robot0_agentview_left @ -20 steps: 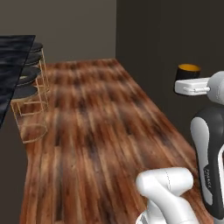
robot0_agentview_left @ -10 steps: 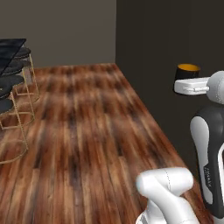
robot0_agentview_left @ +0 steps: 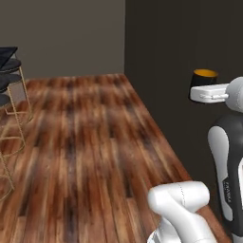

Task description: There is a tray on the dining counter. Grab the cup, mug, and pitcher and place them on the tray. The pitcher may be placed next to the tray if it cannot fit the tray.

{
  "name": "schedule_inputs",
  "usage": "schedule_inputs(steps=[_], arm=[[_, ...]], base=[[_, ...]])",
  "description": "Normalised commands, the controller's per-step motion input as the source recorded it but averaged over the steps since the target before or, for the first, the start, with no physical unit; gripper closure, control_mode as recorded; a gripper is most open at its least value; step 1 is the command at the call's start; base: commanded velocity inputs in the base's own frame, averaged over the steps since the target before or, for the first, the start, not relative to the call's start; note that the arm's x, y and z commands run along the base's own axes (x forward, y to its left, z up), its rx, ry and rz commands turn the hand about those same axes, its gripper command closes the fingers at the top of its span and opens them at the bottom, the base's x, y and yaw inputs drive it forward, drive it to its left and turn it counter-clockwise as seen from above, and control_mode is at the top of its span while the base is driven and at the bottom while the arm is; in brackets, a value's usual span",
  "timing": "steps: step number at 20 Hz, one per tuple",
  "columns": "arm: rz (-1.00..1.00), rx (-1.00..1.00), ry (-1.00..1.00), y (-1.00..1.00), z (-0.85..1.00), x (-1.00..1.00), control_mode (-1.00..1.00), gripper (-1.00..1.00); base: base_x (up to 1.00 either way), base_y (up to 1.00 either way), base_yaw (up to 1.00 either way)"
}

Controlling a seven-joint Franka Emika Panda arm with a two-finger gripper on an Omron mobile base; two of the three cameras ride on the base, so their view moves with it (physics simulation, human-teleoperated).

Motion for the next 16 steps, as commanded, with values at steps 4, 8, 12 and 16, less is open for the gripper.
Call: schedule_inputs(steps=[4,8,12,16], arm=[[0.00,0.00,0.00,0.00,0.00,0.00,1.00,1.00],[0.00,0.00,0.00,0.00,0.00,0.00,1.00,1.00],[0.00,0.00,0.00,0.00,0.00,0.00,1.00,1.00],[0.00,0.00,0.00,0.00,0.00,0.00,1.00,1.00]], base=[[1.00,0.00,0.00],[1.00,0.00,0.00],[1.00,0.00,0.00],[1.00,0.00,0.00]])
